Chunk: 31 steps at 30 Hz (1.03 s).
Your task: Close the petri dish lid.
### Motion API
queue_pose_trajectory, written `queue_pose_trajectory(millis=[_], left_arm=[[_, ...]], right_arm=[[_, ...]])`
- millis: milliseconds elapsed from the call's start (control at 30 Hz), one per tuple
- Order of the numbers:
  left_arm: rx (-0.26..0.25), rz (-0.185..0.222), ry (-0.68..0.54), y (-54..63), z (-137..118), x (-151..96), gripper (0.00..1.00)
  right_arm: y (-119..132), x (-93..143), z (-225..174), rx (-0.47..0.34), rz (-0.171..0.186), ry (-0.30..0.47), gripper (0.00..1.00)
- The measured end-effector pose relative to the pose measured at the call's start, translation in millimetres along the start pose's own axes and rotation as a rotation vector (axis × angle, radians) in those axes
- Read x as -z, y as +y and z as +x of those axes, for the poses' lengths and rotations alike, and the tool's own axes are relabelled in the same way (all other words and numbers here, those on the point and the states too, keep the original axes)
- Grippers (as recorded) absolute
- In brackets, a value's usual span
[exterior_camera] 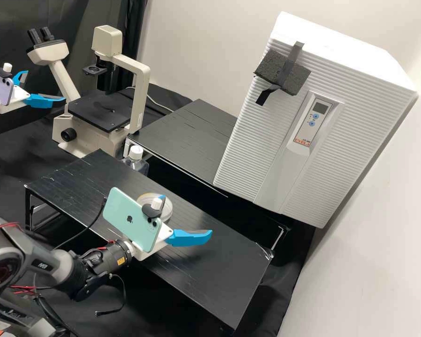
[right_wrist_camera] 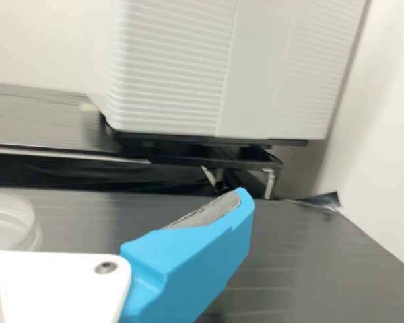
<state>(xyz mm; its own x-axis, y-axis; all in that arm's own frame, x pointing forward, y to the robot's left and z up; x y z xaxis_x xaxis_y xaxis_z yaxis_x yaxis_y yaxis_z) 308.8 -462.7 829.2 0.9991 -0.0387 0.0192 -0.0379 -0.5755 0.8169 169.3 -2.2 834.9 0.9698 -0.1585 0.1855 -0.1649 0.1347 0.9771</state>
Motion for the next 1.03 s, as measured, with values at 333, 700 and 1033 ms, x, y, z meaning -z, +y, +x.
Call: queue_pose_trajectory(millis=[333,700,1033], left_arm=[[0.0,0.0,0.0,0.0,0.0,0.0,1.0],[0.0,0.0,0.0,0.0,0.0,0.0,1.0],[0.0,0.0,0.0,0.0,0.0,0.0,1.0]], right_arm=[[1.6,2.3,-1.1,-0.012,-0.011,0.011,1.0],[17.3,0.3,-13.2,0.077,0.12,0.164,1.0],[18.8,3.6,-21.5,0.16,0.198,0.278,1.0]])
